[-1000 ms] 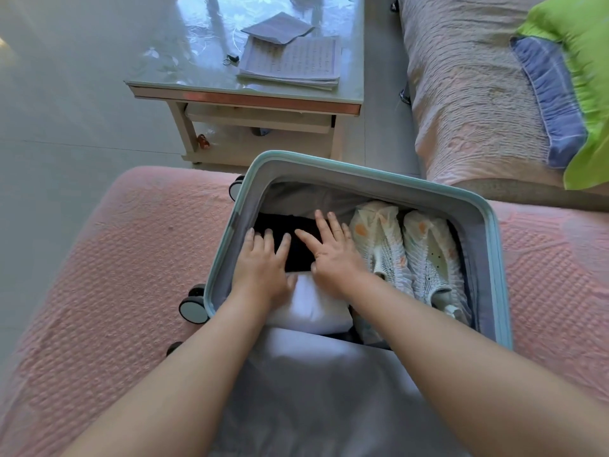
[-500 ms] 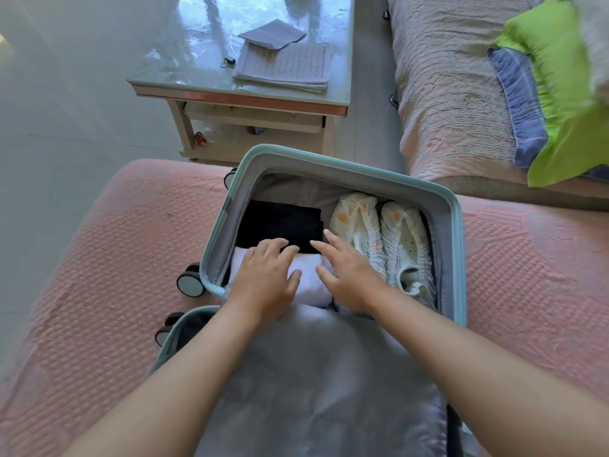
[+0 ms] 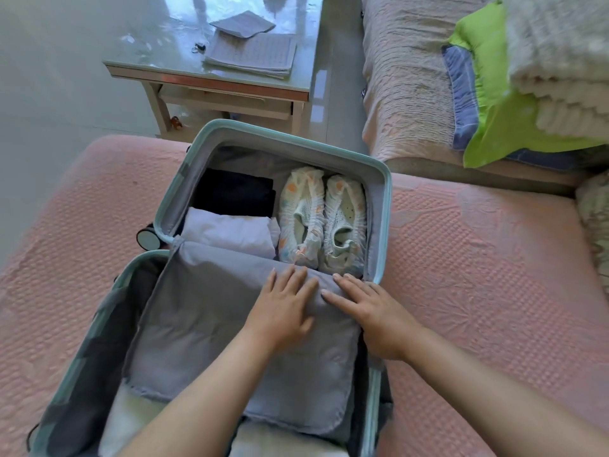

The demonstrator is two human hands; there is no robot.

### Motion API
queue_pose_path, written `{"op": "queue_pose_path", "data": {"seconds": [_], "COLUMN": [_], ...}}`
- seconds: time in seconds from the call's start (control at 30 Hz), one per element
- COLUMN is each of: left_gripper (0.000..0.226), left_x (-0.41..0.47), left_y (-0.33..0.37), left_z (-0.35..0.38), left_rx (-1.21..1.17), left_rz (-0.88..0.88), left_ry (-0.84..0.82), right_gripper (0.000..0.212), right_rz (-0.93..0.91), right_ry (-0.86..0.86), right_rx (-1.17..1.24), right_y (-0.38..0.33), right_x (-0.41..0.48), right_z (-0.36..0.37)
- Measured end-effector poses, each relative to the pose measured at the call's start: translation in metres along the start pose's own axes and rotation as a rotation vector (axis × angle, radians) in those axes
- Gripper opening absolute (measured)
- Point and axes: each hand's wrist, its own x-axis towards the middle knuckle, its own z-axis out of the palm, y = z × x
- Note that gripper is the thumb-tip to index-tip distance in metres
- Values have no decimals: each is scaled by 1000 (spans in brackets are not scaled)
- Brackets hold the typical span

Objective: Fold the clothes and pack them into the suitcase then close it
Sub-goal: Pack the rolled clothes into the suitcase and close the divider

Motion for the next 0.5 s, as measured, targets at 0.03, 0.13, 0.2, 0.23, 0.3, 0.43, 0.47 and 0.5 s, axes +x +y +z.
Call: {"op": "queue_pose_path", "data": {"seconds": [0.03,0.13,0.2,0.23,0.3,0.43,0.47,0.5], "left_gripper": [73,74,80,88,96,96,97,98], "left_x": [-1,-3,-4,-6,-13,-23,-24,-26], "left_y": [3,12,17,18,18,14,14,13], "left_z": [0,-4,-6,-6,-7,-11,-14,-18], "left_rx": [11,-16,-72,-93,-114,-122,-148,-191], "left_rz": [-16,-75,-104,-107,-102,-66,-63,-58], "left_ry": [-14,-44,-47,-37,-27,-42,-42,-30], "right_gripper": [103,82,67,63,49,7,4,8], "right_rz": [4,-80,-146,-169,-201,-247,-234,-189], "right_ry": [-48,99,148,162,188,328,378,427], "right_rx": [-46,-159,-215,-203,-177,-86,-20,82], "right_y": [1,-5,-3,-1,4,8,6,3], "right_x": [-5,-7,-6,-6,-8,-11,-9,-6], "right_z": [1,6,10,9,4,0,-2,-6]}}
